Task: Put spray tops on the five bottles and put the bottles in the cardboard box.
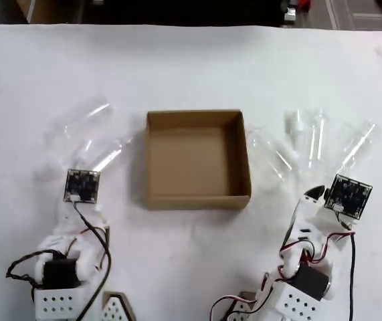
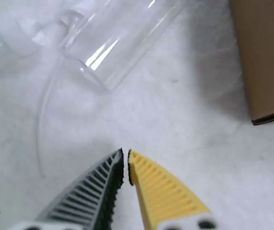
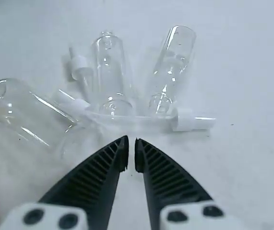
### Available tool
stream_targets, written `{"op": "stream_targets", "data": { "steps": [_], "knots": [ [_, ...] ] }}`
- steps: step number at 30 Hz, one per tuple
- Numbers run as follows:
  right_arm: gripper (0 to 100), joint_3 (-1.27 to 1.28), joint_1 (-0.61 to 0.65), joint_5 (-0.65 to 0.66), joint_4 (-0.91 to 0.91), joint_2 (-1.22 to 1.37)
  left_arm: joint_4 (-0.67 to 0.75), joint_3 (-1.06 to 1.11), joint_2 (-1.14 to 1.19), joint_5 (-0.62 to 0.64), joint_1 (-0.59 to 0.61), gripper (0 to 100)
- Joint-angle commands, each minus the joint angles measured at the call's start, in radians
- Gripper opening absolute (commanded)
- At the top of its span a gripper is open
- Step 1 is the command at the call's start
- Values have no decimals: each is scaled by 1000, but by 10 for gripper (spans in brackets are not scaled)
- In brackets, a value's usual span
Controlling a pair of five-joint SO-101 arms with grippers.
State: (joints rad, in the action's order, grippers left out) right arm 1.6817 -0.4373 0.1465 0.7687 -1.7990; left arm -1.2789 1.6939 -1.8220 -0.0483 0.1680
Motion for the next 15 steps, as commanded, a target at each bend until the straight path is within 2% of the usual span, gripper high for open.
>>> {"op": "stream_targets", "data": {
  "steps": [1,10,15],
  "knots": [
    [15,5,-5,9,-21,-7,-3,-2,-1,11,-8,24],
    [15,5,-5,9,-22,-7,17,-15,-2,11,-1,23],
    [15,5,-10,9,-24,-7,135,-212,-2,11,62,23]
  ]
}}
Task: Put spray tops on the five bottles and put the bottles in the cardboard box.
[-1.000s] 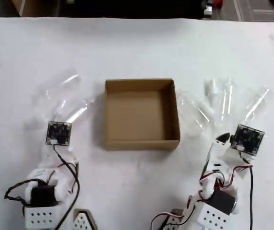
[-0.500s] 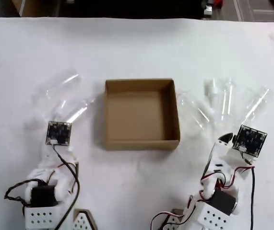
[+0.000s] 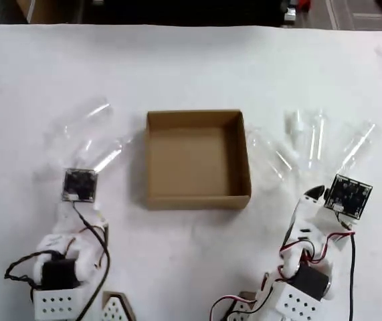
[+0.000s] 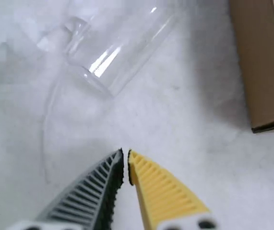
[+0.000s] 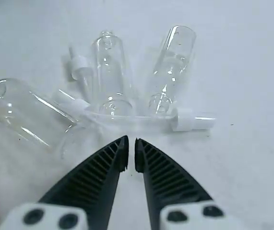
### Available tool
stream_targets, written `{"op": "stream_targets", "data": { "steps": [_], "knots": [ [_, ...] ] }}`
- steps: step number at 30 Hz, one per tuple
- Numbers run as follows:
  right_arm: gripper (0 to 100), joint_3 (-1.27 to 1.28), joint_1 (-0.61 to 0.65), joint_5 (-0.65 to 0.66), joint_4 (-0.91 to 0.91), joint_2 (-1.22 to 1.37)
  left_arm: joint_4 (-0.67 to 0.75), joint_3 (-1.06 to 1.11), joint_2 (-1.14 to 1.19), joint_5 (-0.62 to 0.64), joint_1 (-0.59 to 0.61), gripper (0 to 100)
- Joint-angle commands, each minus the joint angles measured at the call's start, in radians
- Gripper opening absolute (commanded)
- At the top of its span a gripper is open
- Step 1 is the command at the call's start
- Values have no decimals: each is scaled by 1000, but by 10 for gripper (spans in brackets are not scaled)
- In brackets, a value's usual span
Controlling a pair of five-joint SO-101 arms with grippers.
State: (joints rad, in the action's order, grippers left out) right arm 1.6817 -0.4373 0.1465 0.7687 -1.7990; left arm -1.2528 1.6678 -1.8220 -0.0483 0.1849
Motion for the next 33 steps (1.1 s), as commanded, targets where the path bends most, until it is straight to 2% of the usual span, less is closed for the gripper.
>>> {"op": "stream_targets", "data": {
  "steps": [1,5,10,17,23,25,29,33],
  "knots": [
    [15,5,-10,9,-24,-7,138,-232,-2,11,50,23],
    [15,5,-10,9,-22,-7,193,-324,-2,11,12,23],
    [15,5,-7,9,-21,-7,176,-310,-2,-17,-8,24],
    [15,9,-5,9,-18,-7,215,-265,-2,-325,-8,24],
    [15,9,-5,9,-15,-7,345,-330,-2,-287,-15,24],
    [15,9,-5,9,-15,-7,359,-384,2,-293,-61,24],
    [15,9,-5,9,-15,-7,359,-497,28,-365,-255,24],
    [15,9,-5,9,-15,-7,359,-640,255,-377,-332,24]
  ]
}}
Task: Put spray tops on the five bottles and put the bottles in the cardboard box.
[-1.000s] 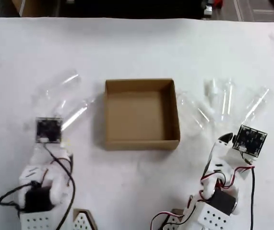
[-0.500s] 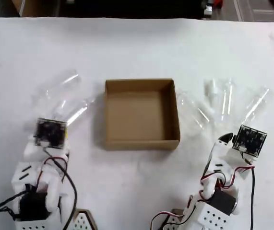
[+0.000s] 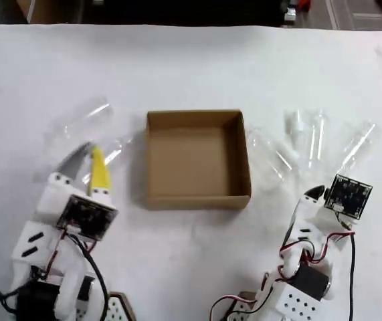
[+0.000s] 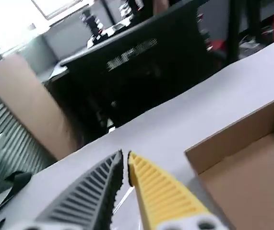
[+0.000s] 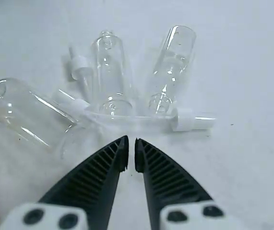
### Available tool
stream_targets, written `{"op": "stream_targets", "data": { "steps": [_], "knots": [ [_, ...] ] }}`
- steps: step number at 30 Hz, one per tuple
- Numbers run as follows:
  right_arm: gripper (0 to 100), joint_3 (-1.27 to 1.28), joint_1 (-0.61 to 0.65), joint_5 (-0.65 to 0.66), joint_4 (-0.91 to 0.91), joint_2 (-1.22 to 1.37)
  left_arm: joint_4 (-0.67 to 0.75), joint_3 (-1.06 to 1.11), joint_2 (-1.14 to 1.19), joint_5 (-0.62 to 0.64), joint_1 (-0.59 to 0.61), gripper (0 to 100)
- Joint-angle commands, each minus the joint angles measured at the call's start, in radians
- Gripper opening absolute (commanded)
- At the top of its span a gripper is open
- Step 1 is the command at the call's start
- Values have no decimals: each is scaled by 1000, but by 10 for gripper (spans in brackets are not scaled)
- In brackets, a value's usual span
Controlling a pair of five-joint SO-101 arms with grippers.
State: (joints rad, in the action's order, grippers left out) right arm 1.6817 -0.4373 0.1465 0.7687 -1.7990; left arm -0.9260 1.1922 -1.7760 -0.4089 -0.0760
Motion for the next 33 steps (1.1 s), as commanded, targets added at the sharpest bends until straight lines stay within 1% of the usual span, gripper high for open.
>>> {"op": "stream_targets", "data": {
  "steps": [1,5,8,10,13,16,19,27,30,33],
  "knots": [
    [15,9,-5,9,-15,-7,32,-209,297,-17,-71,24],
    [15,9,-5,9,-15,-7,38,-385,690,-11,-77,24],
    [15,9,-5,9,-15,-7,41,-480,946,81,-71,24],
    [15,9,-5,9,-15,-7,37,-508,1066,155,-67,24],
    [15,9,-5,9,-13,-7,54,-497,1159,210,-53,24],
    [15,9,-4,9,-15,-7,100,-451,1182,235,-53,24],
    [15,9,-4,9,-15,-7,178,-361,1164,250,-53,24],
    [15,9,-4,9,-15,-7,482,-84,1007,250,-51,24],
    [15,9,-4,9,-15,-7,509,-34,923,255,-51,24],
    [15,9,5,9,-21,-7,486,-26,869,299,-47,24]
  ]
}}
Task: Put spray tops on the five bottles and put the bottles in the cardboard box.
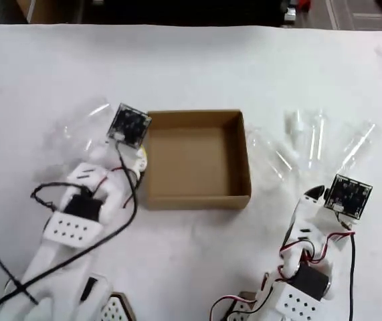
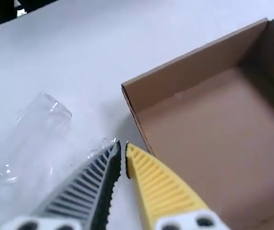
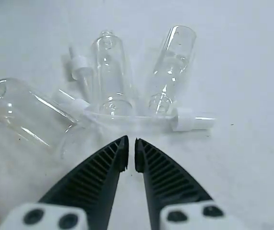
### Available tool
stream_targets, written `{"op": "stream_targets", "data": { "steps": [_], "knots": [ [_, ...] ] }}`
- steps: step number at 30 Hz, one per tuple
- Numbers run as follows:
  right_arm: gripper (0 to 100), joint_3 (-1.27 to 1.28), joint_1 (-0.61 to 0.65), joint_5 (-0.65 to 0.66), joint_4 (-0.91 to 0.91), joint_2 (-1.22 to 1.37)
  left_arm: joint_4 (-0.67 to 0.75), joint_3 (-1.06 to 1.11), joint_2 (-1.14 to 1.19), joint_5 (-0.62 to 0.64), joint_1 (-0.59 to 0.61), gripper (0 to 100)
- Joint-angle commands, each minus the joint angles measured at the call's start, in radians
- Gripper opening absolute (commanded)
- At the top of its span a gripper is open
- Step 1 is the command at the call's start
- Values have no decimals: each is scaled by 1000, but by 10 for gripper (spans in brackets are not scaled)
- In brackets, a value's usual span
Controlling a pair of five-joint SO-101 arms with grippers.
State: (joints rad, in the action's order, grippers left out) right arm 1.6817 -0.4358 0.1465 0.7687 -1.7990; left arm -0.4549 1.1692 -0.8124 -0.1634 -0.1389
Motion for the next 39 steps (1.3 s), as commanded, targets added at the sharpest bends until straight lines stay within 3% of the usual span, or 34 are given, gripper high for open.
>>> {"op": "stream_targets", "data": {
  "steps": [1,5,12,16,24,30,39],
  "knots": [
    [15,9,30,9,-18,-7,-3,-8,-105,74,27,24],
    [15,9,117,32,8,-7,-11,-8,-113,89,39,24],
    [15,8,131,371,53,-7,-9,-6,-113,91,71,24],
    [15,-3,234,502,70,-7,3,-3,-113,92,94,24],
    [15,-307,331,285,249,-7,9,0,-113,92,94,24],
    [15,-534,487,222,302,50,11,0,-113,92,94,24],
    [15,-956,526,213,337,757,11,2,-113,92,94,24]
  ]
}}
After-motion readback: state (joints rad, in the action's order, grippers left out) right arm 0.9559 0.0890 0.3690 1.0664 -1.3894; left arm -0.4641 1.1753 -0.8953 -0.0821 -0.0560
